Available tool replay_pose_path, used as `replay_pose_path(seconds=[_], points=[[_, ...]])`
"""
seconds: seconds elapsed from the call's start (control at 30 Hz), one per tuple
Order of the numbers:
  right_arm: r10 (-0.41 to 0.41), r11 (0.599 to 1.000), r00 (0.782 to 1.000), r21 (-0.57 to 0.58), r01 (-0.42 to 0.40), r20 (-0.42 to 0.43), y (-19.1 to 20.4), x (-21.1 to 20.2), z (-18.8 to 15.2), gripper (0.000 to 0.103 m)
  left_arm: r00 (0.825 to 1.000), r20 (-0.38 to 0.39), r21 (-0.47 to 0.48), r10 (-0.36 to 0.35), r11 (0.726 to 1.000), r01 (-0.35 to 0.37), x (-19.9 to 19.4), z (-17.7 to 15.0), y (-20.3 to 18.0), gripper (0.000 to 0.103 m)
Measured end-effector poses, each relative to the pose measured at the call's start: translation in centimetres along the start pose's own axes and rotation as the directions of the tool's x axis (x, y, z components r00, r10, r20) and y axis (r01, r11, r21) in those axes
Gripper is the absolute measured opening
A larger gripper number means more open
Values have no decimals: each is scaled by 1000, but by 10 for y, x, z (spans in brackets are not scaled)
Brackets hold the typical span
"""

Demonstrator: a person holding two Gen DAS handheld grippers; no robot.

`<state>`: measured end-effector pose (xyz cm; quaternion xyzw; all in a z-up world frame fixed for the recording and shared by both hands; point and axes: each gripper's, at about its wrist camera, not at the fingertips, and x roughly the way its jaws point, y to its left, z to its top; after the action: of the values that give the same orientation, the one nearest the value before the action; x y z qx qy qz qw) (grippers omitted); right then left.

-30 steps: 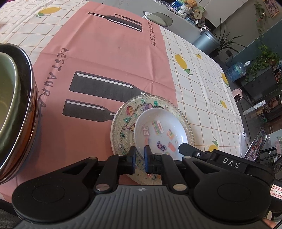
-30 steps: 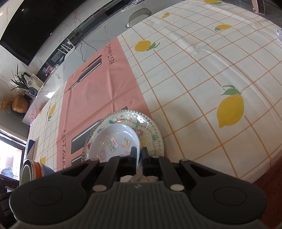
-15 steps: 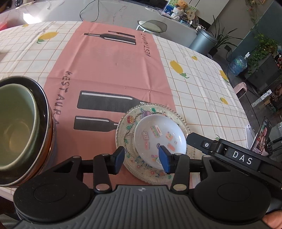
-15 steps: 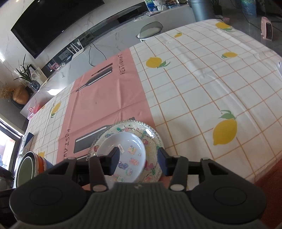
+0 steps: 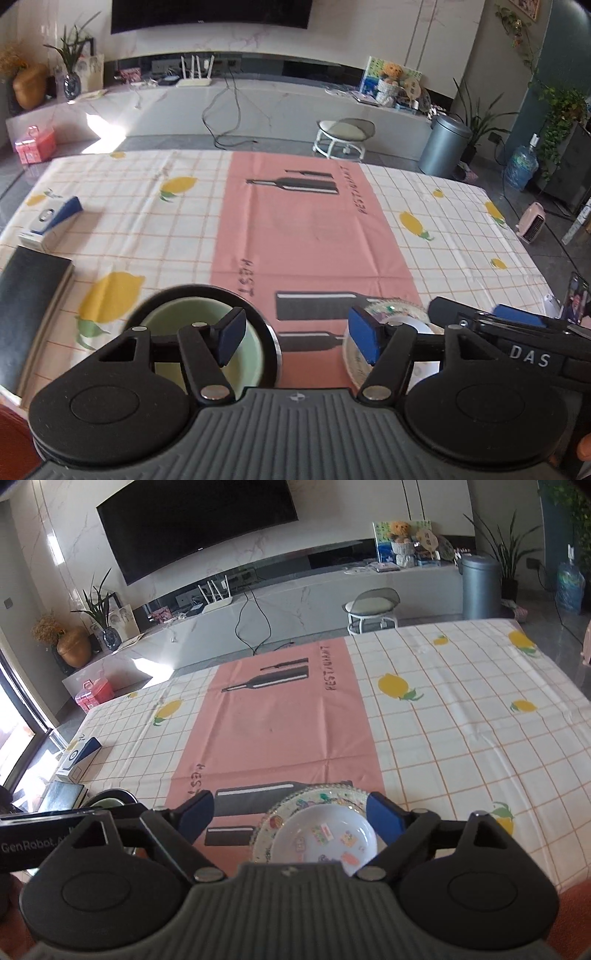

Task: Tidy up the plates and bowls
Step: 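Move both tools to the rim of the stacked steel bowls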

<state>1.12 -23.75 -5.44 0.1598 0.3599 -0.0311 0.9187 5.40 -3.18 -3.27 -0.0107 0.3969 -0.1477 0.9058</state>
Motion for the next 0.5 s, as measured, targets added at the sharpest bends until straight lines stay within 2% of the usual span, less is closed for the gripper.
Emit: replay_pose_path(seconds=[0.03,0.13,0.3,0.5], points=[[-21,1000,1000,-5,21,17,8,-2,2,99,1000,19,-1,25,1000,-25,-5,2,7,79],[-51,999,998,-17,51,44,26,-4,6,100,996,51,-32,77,997,-76,-15,6,29,84],[3,999,1000,-36,-3,-1,56,9,9,100,995,37,-121,96,988,-91,-17,1,63,86],[62,994,991,-82,-72,-120,98,33,-2,100,992,-24,-199,121,972,-123,-10,-19,96,86]])
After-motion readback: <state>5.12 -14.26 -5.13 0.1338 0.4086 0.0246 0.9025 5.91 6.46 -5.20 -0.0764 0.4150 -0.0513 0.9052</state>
